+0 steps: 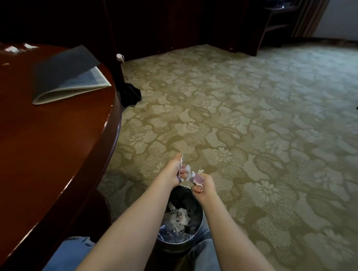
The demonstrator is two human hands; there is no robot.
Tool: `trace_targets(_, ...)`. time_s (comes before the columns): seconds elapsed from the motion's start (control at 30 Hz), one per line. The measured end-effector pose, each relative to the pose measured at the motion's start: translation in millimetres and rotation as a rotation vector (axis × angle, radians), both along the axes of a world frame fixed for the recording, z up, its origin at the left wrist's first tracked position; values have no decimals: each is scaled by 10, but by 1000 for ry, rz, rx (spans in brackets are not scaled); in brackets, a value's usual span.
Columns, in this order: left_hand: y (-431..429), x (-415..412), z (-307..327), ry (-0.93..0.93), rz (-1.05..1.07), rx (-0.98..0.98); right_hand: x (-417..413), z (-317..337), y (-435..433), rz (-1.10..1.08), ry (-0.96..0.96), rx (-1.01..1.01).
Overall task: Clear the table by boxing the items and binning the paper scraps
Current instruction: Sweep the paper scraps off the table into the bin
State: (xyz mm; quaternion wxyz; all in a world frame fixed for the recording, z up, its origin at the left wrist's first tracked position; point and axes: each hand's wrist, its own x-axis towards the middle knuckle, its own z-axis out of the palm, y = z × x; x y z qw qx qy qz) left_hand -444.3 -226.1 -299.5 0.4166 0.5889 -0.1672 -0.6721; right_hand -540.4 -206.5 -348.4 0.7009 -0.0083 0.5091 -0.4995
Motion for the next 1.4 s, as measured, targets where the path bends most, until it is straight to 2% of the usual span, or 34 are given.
trace_targets(0.17,25,104,-430,53,-37,120,76,-433,37,68,50,152)
trace_targets(0.3,11,117,-755,19,-41,187,131,-672,35,132,118,228)
trace_targets(0.47,-7,199,-1140,-113,-66,285,167,-1044,15,230,239,296)
trace_targets(0.6,-7,221,-1341,-113,-43,336,215,-1239,-24,304,352,376)
trace_targets(0.87,9,210,-1538,-128,-5,426,334,-1429,-38,306,303,448)
trace_targets(1.0,9,221,-1583,-80,-25,459,339,-1440,-6,284,186,464)
trace_targets(1.13,14,250,-1539,-39,12,528,310,-1405,-4,287,190,479)
trace_targets(1.4,-6,283,-1329,-137,-50,510,221,-1271,-14,300,270,445)
